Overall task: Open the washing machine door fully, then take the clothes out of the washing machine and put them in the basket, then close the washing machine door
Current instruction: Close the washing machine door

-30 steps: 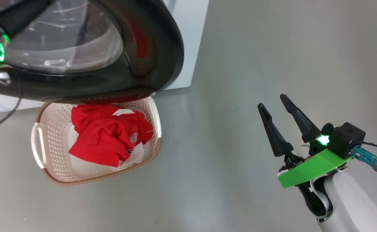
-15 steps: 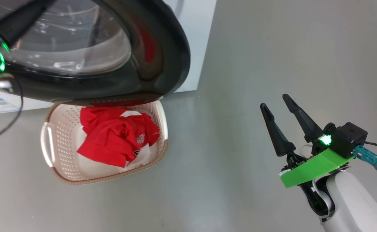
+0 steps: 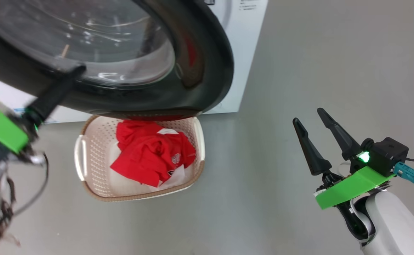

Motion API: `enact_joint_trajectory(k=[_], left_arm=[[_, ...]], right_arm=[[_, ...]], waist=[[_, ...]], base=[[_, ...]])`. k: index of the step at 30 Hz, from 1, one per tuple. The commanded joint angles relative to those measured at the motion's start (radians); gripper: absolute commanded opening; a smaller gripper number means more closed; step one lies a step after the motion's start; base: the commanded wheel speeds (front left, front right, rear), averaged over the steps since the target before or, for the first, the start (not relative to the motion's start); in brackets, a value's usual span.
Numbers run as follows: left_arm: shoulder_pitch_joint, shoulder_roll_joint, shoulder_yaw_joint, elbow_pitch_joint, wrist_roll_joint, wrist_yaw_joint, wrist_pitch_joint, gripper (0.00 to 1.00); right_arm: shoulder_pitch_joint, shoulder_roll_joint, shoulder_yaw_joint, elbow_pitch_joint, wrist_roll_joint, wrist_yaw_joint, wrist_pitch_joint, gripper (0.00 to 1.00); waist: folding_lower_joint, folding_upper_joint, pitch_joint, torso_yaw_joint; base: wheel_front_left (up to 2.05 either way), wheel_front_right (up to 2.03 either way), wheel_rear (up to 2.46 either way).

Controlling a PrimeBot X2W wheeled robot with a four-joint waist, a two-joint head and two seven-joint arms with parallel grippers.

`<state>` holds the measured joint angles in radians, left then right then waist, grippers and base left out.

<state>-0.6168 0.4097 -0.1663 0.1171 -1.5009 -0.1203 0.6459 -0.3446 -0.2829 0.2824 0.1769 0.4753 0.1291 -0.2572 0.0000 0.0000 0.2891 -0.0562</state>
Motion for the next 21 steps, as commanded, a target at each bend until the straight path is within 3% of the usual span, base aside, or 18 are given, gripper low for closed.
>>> enact_joint_trajectory(k=[1,11,21], left_arm=[[0.000,0.054,0.036,-0.030,0.005,-0.010,-0.011,1.00],[0.192,0.055,0.011,-0.047,0.023,-0.010,-0.200,1.00],[0.385,0.111,-0.049,-0.037,0.085,-0.010,-0.437,1.00]], right_arm=[[0.023,-0.008,0.018,-0.020,0.002,0.002,-0.005,1.00],[0.069,-0.035,0.004,-0.020,0.013,0.002,-0.005,1.00],[0.155,-0.048,-0.040,-0.022,0.023,0.002,-0.005,1.00]], waist=[[0.0000,0.0000,-0.018,0.020],[0.0000,0.0000,-0.055,0.058],[0.0000,0.0000,-0.093,0.039]], base=[[0.00,0.00,0.00],[0.00,0.00,0.00],[0.00,0.00,0.00]])
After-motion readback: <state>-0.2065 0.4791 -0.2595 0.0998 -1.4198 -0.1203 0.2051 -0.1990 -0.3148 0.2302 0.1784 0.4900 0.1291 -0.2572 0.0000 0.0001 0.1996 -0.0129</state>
